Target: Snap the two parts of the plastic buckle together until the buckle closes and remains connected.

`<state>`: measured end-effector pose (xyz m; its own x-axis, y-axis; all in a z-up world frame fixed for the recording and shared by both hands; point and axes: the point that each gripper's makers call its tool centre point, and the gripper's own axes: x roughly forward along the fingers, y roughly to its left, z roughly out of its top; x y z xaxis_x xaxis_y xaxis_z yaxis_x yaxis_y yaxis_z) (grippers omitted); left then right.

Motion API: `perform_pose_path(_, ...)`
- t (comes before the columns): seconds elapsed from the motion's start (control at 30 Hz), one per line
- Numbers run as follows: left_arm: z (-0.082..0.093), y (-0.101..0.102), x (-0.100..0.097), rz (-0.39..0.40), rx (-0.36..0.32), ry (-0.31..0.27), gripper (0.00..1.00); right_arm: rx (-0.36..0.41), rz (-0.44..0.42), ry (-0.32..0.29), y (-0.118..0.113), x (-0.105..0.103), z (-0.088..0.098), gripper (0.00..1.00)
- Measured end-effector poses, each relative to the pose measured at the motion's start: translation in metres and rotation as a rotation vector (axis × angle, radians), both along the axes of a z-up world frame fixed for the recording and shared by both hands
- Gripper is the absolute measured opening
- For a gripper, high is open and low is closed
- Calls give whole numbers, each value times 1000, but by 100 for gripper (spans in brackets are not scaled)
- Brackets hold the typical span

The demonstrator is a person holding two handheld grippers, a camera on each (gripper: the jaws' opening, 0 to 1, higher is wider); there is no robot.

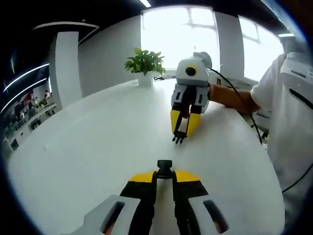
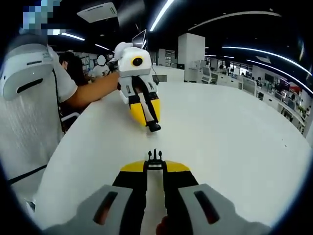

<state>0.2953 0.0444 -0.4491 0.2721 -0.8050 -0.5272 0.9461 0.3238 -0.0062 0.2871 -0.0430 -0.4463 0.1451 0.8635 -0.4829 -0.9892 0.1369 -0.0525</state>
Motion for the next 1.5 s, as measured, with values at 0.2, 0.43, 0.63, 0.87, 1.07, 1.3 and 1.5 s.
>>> perform_pose_path(0.2, 0, -5, -10, -60, -4, -7, 12, -4, 36, 20, 2, -6, -4, 13)
perform_pose_path(0.43, -6, -9, -20, -111, 3, 7, 12, -1, 78, 36, 4, -14, -7, 13)
perform_pose_path(0.63, -5, -12, -27, -151, -8, 9, 12, -1, 109, 35, 5, -19, -7, 13)
perform_pose_path(0.87, -8, -13, -33, -177, -18, 25, 12, 1, 129, 35, 5, -24, -7, 13)
perform_pose_path(1.07, -12, -13, -35, -183, -8, 18, 12, -2, 139, 29, 7, -26, -8, 13)
perform_pose_path(1.3, -13, -16, -34, -187, -19, 20, 12, 6, 147, 22, 8, -27, -8, 13)
perform_pose_path(1.5, -13, -22, -35, -199, -35, 18, 12, 6, 170, 7, 14, -32, -8, 13)
